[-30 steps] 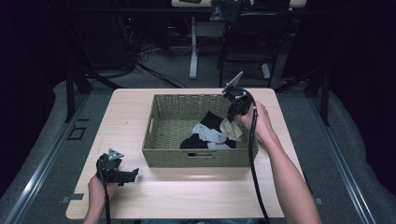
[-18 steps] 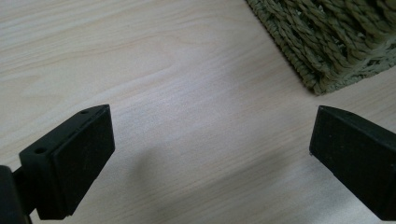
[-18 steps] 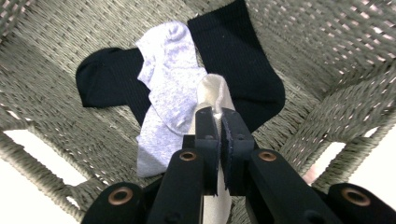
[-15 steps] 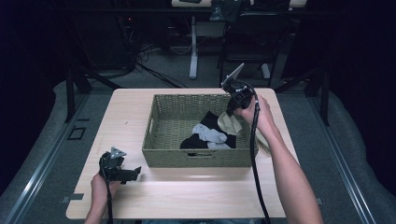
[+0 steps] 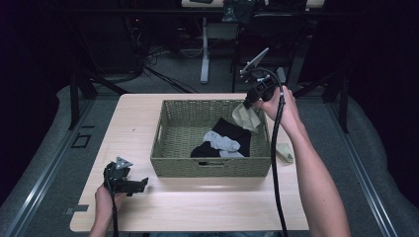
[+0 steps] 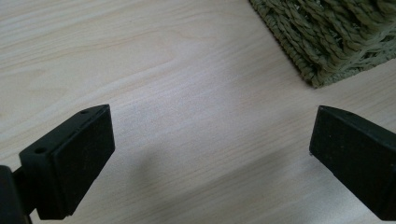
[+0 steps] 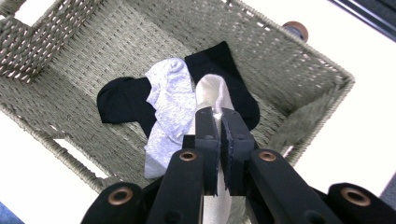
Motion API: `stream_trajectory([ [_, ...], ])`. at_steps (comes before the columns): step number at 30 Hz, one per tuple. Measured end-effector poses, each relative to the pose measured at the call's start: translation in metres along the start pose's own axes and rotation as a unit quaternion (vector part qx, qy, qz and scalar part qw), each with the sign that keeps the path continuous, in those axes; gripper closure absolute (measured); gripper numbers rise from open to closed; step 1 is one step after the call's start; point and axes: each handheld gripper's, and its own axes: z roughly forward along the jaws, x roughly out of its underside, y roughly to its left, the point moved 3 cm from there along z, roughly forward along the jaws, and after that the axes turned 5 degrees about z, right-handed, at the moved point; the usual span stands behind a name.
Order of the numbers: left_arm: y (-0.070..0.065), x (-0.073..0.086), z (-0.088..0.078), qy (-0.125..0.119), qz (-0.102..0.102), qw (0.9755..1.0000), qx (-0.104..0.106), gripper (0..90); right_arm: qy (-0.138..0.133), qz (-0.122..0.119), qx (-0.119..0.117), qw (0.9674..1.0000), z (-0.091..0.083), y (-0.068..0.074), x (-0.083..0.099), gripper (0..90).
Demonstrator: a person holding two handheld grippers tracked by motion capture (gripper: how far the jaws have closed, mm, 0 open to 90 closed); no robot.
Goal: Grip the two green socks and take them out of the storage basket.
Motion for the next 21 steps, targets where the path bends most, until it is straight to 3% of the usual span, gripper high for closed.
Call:
stream_trajectory([
  [9,0.0,0.0,0.0,-0.003,0.001,1.0,-0.003,0.2,-0.025,0.014,0.012,0.9995,-0.032,-0.016,0.004,86.7],
  [21,0.0,0.0,0.0,-0.003,0.001,1.0,-0.003,0.2,-0.051,0.05,0.031,0.9969,-0.061,-0.05,0.027,86.7],
])
